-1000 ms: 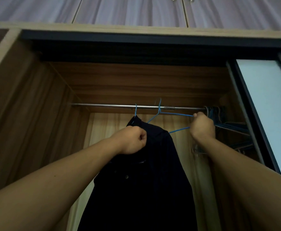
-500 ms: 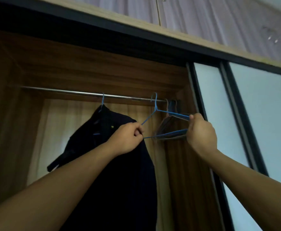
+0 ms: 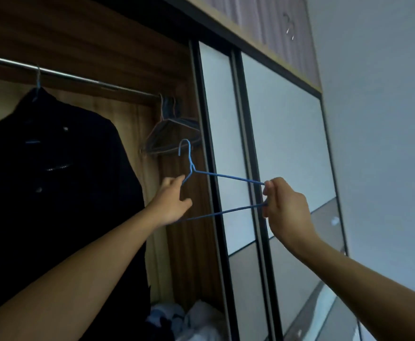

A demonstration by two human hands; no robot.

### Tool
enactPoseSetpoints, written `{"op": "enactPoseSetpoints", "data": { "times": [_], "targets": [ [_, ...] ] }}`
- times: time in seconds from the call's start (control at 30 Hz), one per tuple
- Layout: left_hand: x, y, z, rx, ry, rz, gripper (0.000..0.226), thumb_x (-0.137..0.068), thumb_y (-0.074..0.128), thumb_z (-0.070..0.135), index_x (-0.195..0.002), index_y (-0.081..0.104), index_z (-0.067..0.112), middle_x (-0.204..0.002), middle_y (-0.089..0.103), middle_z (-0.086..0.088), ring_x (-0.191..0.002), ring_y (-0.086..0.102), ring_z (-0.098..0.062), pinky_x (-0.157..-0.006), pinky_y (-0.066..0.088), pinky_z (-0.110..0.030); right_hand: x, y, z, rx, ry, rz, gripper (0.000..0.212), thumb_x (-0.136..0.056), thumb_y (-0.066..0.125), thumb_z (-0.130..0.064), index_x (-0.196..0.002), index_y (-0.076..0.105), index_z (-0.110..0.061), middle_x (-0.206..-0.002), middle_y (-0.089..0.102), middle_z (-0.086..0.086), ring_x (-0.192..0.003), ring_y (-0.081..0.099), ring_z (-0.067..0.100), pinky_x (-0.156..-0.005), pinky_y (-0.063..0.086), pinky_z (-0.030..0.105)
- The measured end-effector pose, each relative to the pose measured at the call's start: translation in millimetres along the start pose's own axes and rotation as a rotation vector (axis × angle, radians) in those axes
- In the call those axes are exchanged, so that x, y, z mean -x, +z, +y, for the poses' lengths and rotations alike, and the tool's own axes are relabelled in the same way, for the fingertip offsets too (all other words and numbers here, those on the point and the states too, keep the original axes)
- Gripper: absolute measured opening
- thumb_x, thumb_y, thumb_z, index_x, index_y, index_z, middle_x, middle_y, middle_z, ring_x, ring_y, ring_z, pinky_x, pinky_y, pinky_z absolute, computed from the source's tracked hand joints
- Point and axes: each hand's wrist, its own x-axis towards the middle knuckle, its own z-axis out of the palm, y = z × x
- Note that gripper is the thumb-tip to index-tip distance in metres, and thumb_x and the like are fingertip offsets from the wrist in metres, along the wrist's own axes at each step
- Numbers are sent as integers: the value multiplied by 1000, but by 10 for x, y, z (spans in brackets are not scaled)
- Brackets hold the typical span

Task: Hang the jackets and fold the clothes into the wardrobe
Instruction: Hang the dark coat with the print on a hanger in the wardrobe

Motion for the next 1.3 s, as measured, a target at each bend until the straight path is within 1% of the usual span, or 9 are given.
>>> {"op": "enactPoseSetpoints", "data": {
  "times": [0.1,0.17,0.3,0.4,0.5,0.63,0.77,1.03,1.3],
  "targets": [
    [316,425,63,108,-17,-58,76,-97,61,25,-160,18,22,-163,22,-6,-148,29,-21,-114,25,-26,365,-209,279,-31,3,-21,49,-101,23,-53,-89,52,-16,-64,64,4,-61,61,16,-54,47,27],
    [514,699,114,170,-45,-59,70,-97,61,22,-157,26,19,-157,34,-9,-145,35,-19,-115,29,-29,610,-328,474,-44,7,-57,44,-104,25,-48,-87,53,-18,-61,63,-1,-62,60,8,-52,43,19],
    [984,1211,201,288,-143,-38,49,-97,64,19,-142,46,12,-126,56,-8,-116,54,-14,-92,36,-17,1081,-551,891,-83,81,-165,39,-105,28,-45,-88,54,-22,-59,62,-1,-59,59,5,-50,40,16],
    [1413,1527,260,420,-240,42,22,-96,64,13,-118,58,13,-93,60,-5,-87,55,-16,-70,38,-8,1409,-716,1191,-114,121,-251,38,-105,31,-44,-90,56,-21,-62,63,0,-61,61,7,-53,44,15],
    [1855,1764,279,528,-326,89,2,-98,63,14,-99,62,14,-79,58,-1,-74,52,-13,-70,41,-22,1710,-810,1444,-169,134,-324,34,-108,34,-37,-89,57,-19,-62,63,0,-62,62,9,-55,45,15],
    [2446,1805,157,520,-412,137,26,-96,63,34,-92,63,9,-74,55,-15,-69,49,-17,-66,43,-36,1998,-794,1583,-245,135,-428,33,-109,38,-31,-84,55,-20,-63,62,1,-63,61,11,-57,42,14],
    [3062,1556,-32,482,-499,152,29,-99,60,34,-89,60,7,-61,40,-1,-57,36,-14,-57,30,-33,2261,-589,1540,-323,155,-597,34,-108,40,-31,-81,57,-20,-67,63,2,-62,58,12,-58,44,24],
    [4072,756,-470,374,-736,145,31,-103,52,37,-87,69,17,-56,41,6,-55,40,-17,-55,31,-33,2833,318,1072,-393,185,-925,26,-105,47,-18,-84,63,-21,-67,64,-6,-60,58,3,-57,41,20],
    [4452,272,-961,267,-778,241,31,-105,50,31,-86,64,10,-58,39,2,-55,38,-21,-57,31,-37,3071,1388,453,-356,-37,-1109,19,-105,50,-18,-104,68,-15,-97,69,6,-93,65,23,-88,50,37]
  ]
}}
